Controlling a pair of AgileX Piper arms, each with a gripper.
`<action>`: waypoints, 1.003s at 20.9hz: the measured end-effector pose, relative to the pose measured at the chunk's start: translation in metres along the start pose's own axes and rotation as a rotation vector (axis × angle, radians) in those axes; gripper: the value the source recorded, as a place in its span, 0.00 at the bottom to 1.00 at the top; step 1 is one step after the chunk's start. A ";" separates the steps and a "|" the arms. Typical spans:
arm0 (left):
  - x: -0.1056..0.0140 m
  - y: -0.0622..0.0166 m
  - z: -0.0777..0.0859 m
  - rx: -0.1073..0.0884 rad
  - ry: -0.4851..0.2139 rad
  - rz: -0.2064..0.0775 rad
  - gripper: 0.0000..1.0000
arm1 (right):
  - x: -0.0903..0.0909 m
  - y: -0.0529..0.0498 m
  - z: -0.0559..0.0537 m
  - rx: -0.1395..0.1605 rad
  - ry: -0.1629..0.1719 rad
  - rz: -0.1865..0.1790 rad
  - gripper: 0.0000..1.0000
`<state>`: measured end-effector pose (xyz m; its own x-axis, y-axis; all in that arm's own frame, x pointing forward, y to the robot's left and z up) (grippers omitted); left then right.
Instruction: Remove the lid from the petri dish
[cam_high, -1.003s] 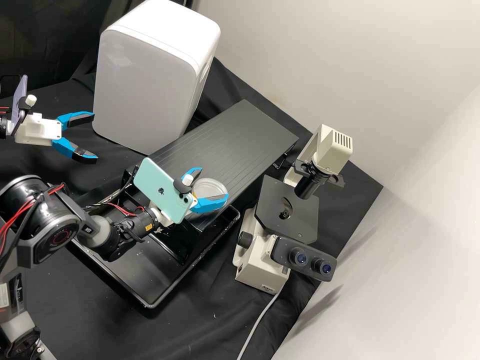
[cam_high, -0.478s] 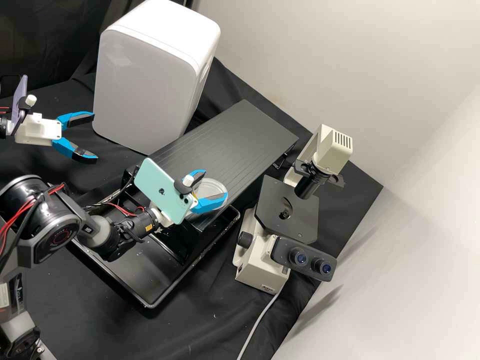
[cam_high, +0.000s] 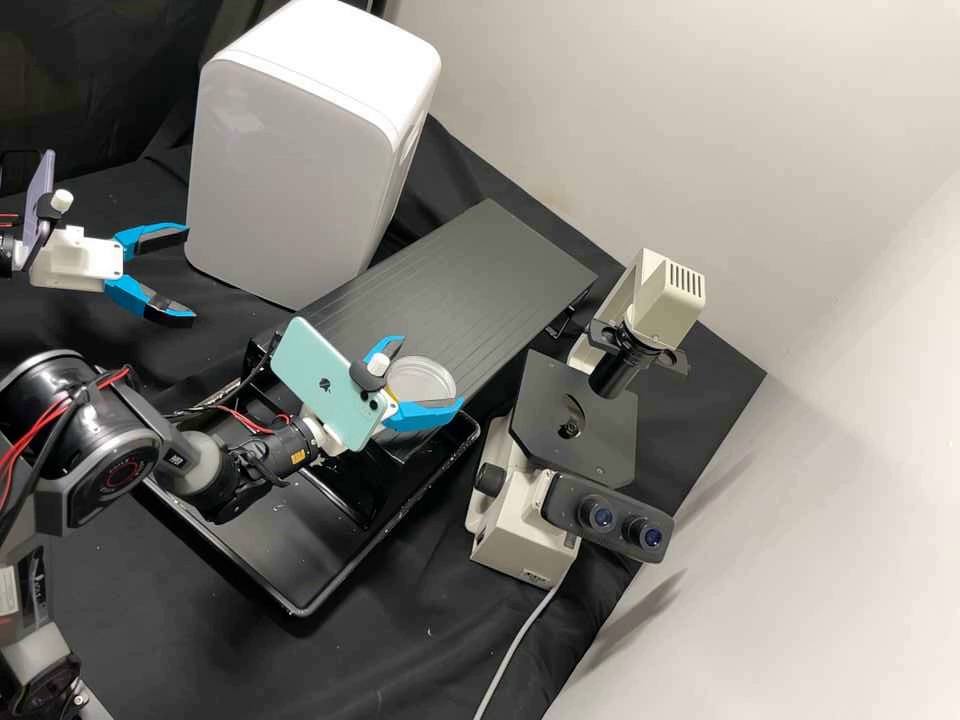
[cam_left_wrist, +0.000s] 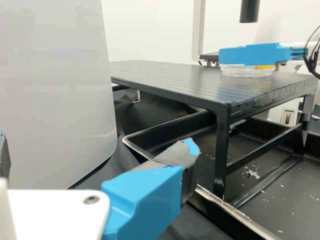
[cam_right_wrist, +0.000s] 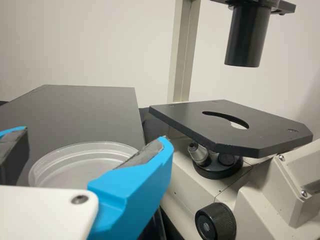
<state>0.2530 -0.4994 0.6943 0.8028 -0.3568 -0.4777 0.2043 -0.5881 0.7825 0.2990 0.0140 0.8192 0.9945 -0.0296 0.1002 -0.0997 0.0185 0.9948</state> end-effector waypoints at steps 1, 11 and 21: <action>0.000 0.0000 0.000 0.000 0.000 0.000 1.00 | 0.000 0.000 0.000 0.000 0.000 0.000 1.00; 0.000 0.0000 0.000 0.006 0.000 0.000 1.00 | 0.002 -0.007 0.006 -0.001 -0.021 -0.022 1.00; 0.001 -0.0010 0.003 0.009 -0.009 -0.004 1.00 | 0.002 -0.009 0.009 0.001 -0.037 -0.027 0.00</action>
<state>0.2518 -0.5009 0.6923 0.7967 -0.3615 -0.4843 0.2023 -0.5956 0.7774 0.3018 0.0044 0.8103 0.9950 -0.0675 0.0734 -0.0725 0.0161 0.9972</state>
